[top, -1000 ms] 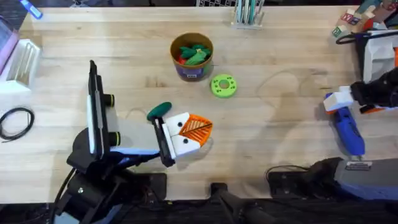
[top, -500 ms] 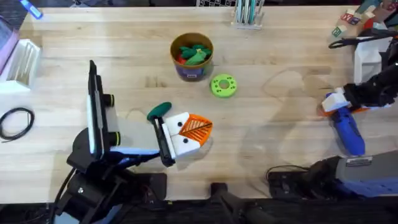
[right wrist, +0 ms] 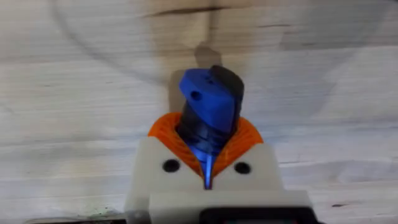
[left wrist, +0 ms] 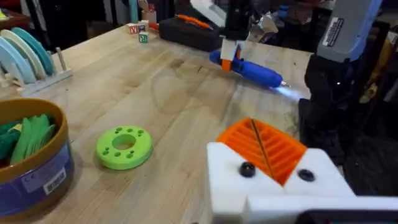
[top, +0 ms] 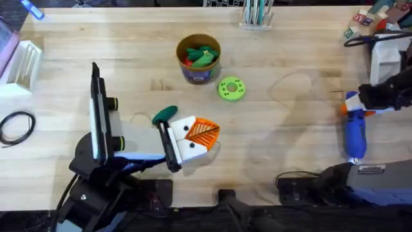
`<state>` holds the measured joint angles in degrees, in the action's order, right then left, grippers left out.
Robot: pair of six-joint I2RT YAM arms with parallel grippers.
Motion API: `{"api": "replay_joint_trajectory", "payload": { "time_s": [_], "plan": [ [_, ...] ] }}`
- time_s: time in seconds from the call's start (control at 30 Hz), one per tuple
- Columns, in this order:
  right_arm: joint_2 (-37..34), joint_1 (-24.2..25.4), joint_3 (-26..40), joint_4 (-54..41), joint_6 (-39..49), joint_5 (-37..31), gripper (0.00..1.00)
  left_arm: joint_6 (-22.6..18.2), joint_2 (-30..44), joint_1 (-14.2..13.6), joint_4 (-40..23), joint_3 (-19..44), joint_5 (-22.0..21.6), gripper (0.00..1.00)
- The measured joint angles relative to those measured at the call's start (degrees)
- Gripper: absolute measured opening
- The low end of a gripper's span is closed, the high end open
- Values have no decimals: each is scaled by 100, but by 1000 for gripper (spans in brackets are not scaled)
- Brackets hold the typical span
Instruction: Pick up the gripper from the table and insert it into the empty holder that is missing its gripper. Then pick up a screw, insert it into the mounting hole, and use the screwdriver to tighten it. Finally, clean up the table by picking up the vegetable and placing it into the bucket.
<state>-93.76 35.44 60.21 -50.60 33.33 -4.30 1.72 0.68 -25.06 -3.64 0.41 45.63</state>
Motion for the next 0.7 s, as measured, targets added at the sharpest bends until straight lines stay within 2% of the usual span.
{"api": "replay_joint_trajectory", "payload": {
  "time_s": [0.17, 0.3, 0.7],
  "plan": [
    [817, -26, -5, 7, -80, 529, 22, 0, 1, 2, 0, -1, 0, 4],
    [1524, -240, -5, 104, -218, 983, 22, 0, 0, 2, 0, -1, 0, 4],
    [3429, -1616, -10, 1698, -1624, 2060, 22, 1, 1, 1, 0, -1, 0, 4]
  ]
}}
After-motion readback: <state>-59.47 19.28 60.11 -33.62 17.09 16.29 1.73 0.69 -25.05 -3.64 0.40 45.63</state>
